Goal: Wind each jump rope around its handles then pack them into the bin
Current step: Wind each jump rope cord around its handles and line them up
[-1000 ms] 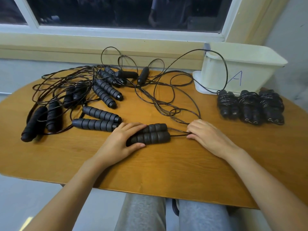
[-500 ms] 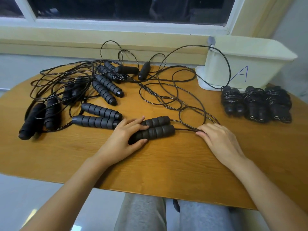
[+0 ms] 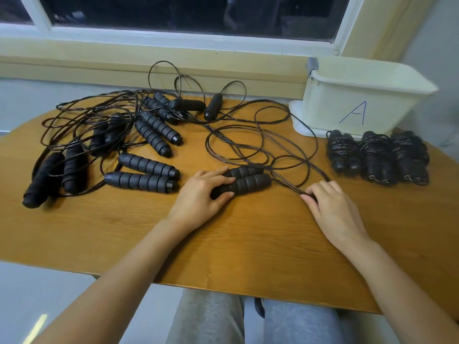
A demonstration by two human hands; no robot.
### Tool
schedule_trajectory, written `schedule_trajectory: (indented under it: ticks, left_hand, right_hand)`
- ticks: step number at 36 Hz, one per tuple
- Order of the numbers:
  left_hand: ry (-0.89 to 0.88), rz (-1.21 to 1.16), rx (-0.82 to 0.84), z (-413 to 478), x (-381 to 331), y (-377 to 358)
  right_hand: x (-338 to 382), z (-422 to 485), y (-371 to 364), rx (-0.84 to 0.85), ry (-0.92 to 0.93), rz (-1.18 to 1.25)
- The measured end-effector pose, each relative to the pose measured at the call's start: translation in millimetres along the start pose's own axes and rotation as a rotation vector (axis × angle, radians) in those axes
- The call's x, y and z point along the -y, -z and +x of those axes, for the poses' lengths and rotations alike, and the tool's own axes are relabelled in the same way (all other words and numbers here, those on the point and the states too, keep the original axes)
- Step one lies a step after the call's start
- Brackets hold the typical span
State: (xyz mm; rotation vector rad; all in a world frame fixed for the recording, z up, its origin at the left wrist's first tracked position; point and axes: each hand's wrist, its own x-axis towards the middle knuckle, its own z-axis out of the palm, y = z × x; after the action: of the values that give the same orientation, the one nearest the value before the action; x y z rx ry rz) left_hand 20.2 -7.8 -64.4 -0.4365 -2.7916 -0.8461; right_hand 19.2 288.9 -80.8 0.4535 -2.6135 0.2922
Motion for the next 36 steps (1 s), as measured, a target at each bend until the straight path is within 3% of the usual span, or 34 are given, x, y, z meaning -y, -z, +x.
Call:
schedule_trajectory:
  ticks: [7, 15, 25, 36]
  left_hand:
    - [0.029, 0.018, -0.034, -0.3, -2.2, -4.3]
    - [0.051, 0.044, -0.030, 0.2, -7.6, -3.7]
    - [0.031, 0.146, 0.011, 1.9, -8.6, -0.2]
    - [0.018, 0.192, 0.243, 7.5, -15.0, 20.2]
  right_hand:
    - [42.1, -18.8, 4.8, -0.069, 0.202, -0.029]
    - [101.0, -23.9, -10.8, -0.127, 0.193, 0.053]
    - [144.6, -21.4, -21.8, -0.138, 0.281, -0.014]
    - [156.6, -21.3, -26.6, -0.153, 0.312, -0.043]
